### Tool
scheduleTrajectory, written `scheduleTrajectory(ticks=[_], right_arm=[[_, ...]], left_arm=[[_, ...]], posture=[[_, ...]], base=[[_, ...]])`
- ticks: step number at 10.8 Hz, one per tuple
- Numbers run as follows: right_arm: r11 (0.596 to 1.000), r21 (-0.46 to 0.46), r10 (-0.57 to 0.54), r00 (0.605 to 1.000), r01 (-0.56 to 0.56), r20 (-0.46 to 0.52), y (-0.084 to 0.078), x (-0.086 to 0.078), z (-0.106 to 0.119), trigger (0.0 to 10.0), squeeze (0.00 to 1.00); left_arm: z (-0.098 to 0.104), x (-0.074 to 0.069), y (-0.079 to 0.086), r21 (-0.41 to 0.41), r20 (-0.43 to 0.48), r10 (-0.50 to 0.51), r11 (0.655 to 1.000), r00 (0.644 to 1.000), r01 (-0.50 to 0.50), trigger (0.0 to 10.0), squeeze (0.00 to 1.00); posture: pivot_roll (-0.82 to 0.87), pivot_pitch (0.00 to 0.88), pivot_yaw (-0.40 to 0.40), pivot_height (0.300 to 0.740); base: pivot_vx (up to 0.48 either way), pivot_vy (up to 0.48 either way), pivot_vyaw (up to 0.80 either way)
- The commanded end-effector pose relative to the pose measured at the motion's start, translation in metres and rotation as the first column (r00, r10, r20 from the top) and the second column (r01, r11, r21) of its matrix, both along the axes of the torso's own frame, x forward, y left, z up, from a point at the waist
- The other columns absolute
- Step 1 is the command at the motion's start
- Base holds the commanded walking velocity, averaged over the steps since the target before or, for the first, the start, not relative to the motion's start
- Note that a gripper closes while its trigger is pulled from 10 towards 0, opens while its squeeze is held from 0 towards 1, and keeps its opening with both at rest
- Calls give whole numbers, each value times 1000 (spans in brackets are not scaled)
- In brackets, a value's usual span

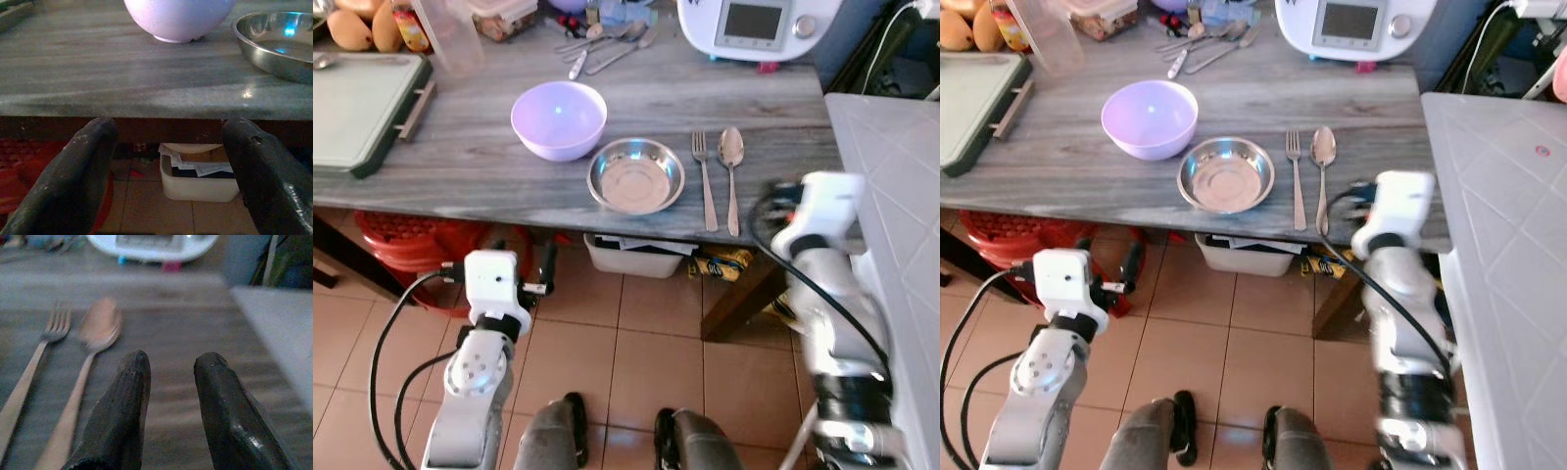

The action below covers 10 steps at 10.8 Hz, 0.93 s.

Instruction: Setting the table

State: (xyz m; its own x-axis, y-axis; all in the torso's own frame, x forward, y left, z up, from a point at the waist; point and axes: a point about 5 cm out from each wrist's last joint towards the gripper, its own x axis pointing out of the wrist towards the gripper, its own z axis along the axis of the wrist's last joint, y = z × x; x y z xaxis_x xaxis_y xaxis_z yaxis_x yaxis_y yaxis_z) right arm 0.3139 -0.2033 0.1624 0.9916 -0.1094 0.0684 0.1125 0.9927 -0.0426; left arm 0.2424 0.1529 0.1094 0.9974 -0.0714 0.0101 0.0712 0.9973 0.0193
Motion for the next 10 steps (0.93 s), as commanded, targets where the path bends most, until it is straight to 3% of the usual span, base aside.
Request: scheduleTrajectory(ticks=[1,2,3,6,8,10], right_arm=[[998,-62,-11,996,16,88,0,-6,12,10000,0],[995,-97,-3,993,15,118,3,-6,16,10000,0],[994,-108,25,988,-9,149,10,-6,20,10000,1000],[993,-93,84,975,-66,204,27,-7,21,10000,1000],[992,-85,115,968,-98,223,38,-12,20,10000,1000],[993,-65,114,969,-102,217,38,-12,17,10000,1000]], left_arm=[[3,1,3,2,12,13,1000,1000,-13,10000,0],[3,3,4,5,15,20,1000,1000,-20,10000,0],[4,6,7,9,22,38,999,999,-38,10000,0],[11,21,14,1,47,72,997,996,-72,10000,0],[33,36,21,-24,116,117,993,986,-115,10000,0],[45,42,25,-42,161,157,987,974,-152,10000,0]], posture=[[16,172,7,740],[14,165,7,740],[13,149,9,740],[8,104,20,740],[-2,108,10,740],[-2,86,-7,740]], base=[[0,0,0],[0,0,0],[0,0,0],[0,0,0],[0,0,0],[0,0,0]])
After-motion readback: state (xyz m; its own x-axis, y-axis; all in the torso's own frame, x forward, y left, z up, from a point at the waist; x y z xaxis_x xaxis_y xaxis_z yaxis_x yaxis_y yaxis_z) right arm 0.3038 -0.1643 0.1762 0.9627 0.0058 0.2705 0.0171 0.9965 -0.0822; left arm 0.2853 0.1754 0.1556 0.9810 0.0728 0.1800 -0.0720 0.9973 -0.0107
